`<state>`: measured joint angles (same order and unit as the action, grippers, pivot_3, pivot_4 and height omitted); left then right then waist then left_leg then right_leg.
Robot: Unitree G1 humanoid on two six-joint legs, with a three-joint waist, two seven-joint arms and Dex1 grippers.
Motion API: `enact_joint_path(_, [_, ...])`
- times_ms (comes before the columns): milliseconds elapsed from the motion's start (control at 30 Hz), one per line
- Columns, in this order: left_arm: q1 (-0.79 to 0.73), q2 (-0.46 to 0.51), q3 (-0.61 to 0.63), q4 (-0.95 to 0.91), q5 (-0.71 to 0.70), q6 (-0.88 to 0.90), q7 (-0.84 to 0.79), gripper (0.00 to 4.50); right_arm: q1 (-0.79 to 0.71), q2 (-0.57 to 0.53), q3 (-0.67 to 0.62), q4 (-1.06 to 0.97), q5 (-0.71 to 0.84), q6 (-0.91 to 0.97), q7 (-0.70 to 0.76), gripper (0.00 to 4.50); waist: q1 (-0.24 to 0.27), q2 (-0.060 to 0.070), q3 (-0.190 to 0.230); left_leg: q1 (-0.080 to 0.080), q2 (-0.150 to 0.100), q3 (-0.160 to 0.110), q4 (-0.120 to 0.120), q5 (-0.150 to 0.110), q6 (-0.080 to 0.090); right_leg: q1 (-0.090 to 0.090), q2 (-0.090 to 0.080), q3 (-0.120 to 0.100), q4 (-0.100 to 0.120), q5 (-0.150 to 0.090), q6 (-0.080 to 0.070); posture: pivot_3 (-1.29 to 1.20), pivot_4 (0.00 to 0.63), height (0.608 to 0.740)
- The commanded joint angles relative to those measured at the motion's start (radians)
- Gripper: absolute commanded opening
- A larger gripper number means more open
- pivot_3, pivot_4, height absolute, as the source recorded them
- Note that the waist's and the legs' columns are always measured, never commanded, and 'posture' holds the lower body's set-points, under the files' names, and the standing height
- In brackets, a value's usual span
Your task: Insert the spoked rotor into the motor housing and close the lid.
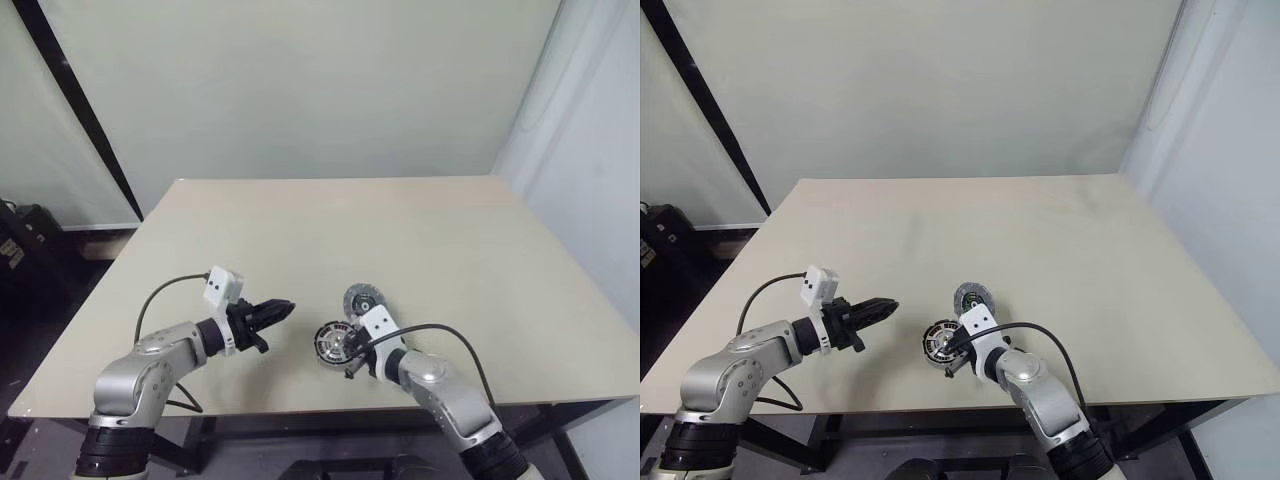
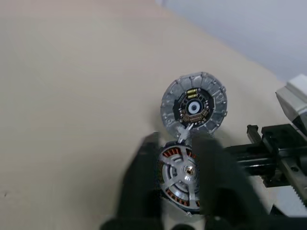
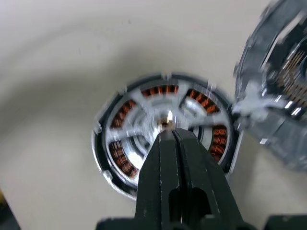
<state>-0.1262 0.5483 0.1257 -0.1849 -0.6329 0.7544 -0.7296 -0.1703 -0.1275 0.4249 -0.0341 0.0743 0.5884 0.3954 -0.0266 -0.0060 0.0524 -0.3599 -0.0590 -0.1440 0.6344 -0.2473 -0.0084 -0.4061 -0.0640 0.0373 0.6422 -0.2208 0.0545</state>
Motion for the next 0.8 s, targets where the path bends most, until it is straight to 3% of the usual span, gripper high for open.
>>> enact_joint_path(33, [-0.009, 0.001, -0.015, -0.037, 0.001, 0.007, 0.006, 0.02, -0.002, -0.002, 0.025, 0.040, -0.030, -0.026, 0.008, 0.00, -0.001, 0.000, 0.000, 0.000, 0.000, 0.000, 0.000, 0.000, 0.000, 0.001, 0.000, 0.000, 0.000, 0.000, 0.000, 0.00, 0.000, 0.740])
enact_joint_path(467, [-0.015, 0.005, -0.035, 0.007, 0.026, 0.002, -0.008, 0.02, -0.023, -0.023, 0.004, -0.089, -0.029, -0.040, 0.047, 0.00, -0.003, 0.000, 0.000, 0.000, 0.000, 0.000, 0.001, 0.000, 0.000, 0.000, 0.001, 0.000, 0.001, 0.000, 0.000, 0.00, 0.000, 0.740])
enact_joint_path(600, [-0.014, 0.008, -0.051, 0.025, 0.052, -0.011, -0.022, 0.00, -0.064, -0.134, 0.089, -0.188, -0.083, 0.022, 0.131, 0.88, -0.002, 0.000, 0.000, 0.000, 0.000, 0.000, 0.002, 0.000, 0.000, 0.001, 0.001, 0.000, 0.001, 0.000, 0.000, 0.00, 0.000, 0.740])
enact_joint_path(800, [-0.015, 0.008, -0.062, 0.048, 0.074, -0.020, -0.033, 0.00, -0.137, -0.257, 0.161, -0.323, -0.088, 0.158, 0.260, 3.08, -0.002, 0.000, 0.000, 0.000, 0.000, 0.000, 0.003, 0.000, 0.000, 0.001, 0.001, 0.000, 0.001, 0.000, 0.000, 0.00, 0.000, 0.740])
